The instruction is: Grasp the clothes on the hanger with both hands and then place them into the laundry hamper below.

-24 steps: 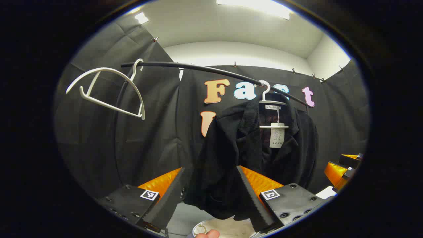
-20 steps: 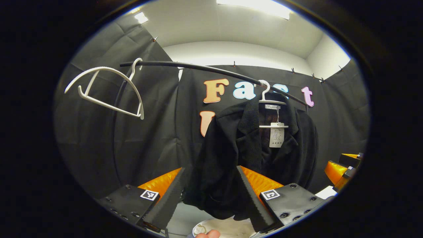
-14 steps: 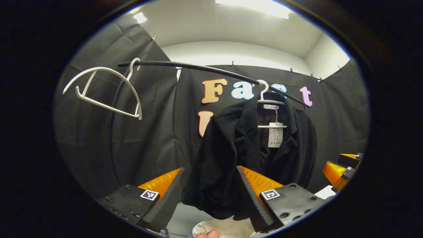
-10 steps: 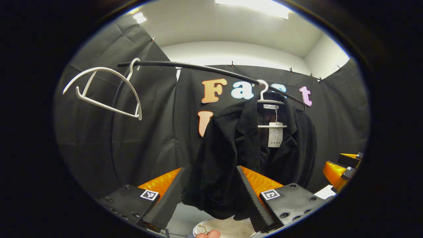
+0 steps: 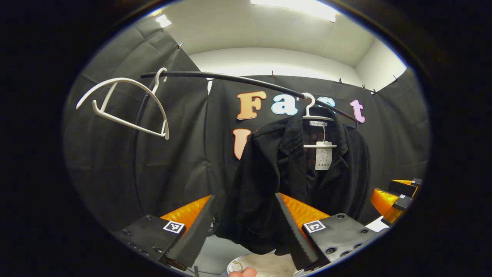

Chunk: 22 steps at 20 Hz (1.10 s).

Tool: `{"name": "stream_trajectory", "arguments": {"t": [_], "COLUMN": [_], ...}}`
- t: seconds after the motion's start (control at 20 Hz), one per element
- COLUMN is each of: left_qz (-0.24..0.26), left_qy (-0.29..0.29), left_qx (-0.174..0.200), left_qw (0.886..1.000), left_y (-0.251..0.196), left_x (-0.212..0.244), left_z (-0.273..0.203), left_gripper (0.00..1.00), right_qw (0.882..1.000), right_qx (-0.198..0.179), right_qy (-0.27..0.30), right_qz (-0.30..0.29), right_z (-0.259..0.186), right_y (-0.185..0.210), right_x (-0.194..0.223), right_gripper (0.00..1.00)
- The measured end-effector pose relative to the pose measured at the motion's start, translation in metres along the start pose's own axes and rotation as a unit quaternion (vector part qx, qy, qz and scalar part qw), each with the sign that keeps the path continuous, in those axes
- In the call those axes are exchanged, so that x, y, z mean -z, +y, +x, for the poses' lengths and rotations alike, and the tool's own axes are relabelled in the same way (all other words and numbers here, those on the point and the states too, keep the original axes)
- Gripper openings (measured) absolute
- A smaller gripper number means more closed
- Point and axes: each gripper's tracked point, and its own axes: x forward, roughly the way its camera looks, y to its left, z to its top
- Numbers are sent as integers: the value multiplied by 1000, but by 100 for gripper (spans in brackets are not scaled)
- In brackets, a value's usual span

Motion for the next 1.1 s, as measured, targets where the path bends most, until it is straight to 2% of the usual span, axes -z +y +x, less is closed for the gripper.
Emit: {"name": "stream_trajectory", "arguments": {"t": [0.2,0.3,0.35,0.55,0.6,0.65,0.7,0.75,0.8,0.9,1.0,1.05,1.1], "left_qz": [7,7,6,8,11,14,15,14,13,13,14,14,15], "left_qy": [-1,1,0,1,0,-1,0,0,1,4,4,3,3], "left_qx": [-8,-11,-12,-25,-30,-36,-40,-45,-49,-59,-69,-74,-81], "left_qw": [1000,1000,1000,1000,999,999,999,999,999,998,998,997,997], "left_y": [8,11,13,25,29,33,37,41,45,53,62,66,72], "left_x": [2,2,2,4,4,4,5,5,6,8,8,8,9], "left_z": [-5,-9,-9,-16,-17,-18,-19,-21,-21,-22,-22,-21,-20], "left_gripper": [97,93,97,97,92,92,96,92,97,97,93,93,93], "right_qw": [1000,999,999,997,996,995,995,994,994,994,993,994,995], "right_qx": [-1,8,8,36,46,58,66,73,74,63,33,21,20], "right_qy": [18,32,37,64,71,75,77,77,80,86,109,105,94], "right_qz": [-22,-31,-29,-7,1,8,11,8,3,-14,-8,-2,-9], "right_z": [41,63,74,114,123,132,141,148,152,155,148,141,137], "right_y": [15,17,19,19,19,18,18,17,19,26,46,56,59], "right_x": [22,35,41,65,70,75,81,85,89,99,112,114,114], "right_gripper": [93,94,94,93,94,94,94,94,94,94,94,89,94]}}
